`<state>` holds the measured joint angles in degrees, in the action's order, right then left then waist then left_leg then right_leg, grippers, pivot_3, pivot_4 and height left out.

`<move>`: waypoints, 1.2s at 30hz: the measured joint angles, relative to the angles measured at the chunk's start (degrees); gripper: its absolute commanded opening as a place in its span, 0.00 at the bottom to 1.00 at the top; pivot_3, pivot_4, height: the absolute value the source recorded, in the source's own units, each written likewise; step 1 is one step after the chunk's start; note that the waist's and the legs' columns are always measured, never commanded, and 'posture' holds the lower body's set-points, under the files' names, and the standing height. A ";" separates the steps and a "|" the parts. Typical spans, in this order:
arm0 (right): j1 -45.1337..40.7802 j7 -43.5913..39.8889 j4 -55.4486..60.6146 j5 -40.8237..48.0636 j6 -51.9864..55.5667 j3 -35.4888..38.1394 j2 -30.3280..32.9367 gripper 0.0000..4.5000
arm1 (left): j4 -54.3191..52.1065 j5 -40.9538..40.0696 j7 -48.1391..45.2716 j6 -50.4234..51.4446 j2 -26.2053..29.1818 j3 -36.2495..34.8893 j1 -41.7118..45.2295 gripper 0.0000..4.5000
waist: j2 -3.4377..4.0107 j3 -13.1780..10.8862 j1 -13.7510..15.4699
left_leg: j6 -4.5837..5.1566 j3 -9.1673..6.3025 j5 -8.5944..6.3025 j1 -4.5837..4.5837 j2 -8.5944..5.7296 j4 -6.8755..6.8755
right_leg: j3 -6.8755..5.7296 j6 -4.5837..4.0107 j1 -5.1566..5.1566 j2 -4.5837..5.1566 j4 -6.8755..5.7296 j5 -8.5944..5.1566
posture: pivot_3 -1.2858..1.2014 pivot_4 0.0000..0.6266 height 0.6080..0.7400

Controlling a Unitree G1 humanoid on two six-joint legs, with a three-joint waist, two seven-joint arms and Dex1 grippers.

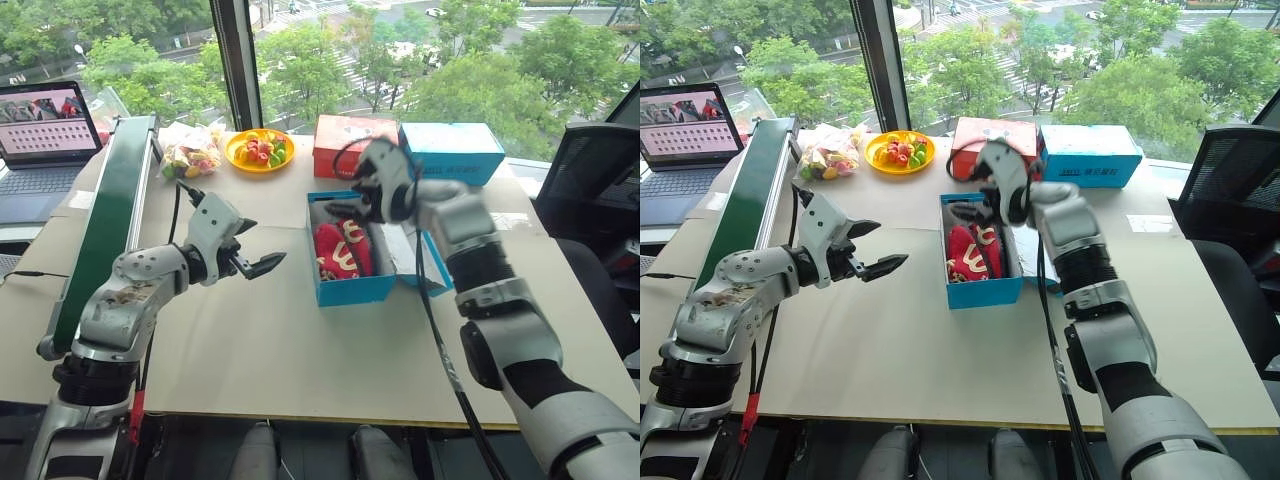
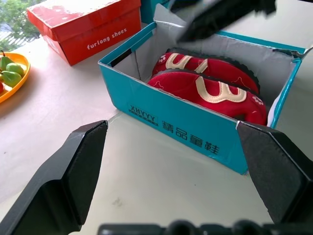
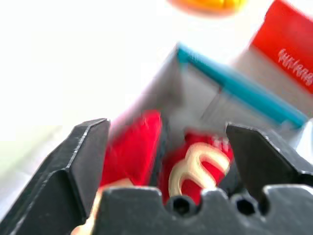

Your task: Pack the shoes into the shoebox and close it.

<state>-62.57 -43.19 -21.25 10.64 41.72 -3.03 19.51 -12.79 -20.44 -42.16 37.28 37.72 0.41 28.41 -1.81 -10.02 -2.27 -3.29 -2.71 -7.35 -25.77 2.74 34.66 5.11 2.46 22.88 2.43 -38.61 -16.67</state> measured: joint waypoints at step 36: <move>42.87 13.78 -4.58 9.14 -24.17 12.95 -3.47 0.02 | 17.71 -0.23 -25.58 -3.05 7.12 3.73 16.64 1.00 | -0.10 0.06 -1.25 | 0.44 0.00 0.27 0.63 0.01 0.23 | 0.07 0.53 -0.91 -0.06 0.46 0.01 | 0.52 0.24 0.99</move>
<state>-19.70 -29.40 -25.83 19.79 17.54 9.92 16.04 4.92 -20.67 -67.75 34.23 44.83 4.14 45.05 -1.91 -9.96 -3.52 -2.84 -2.71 -7.08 -25.13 2.75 34.88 5.18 2.99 21.97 2.37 -38.15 -16.66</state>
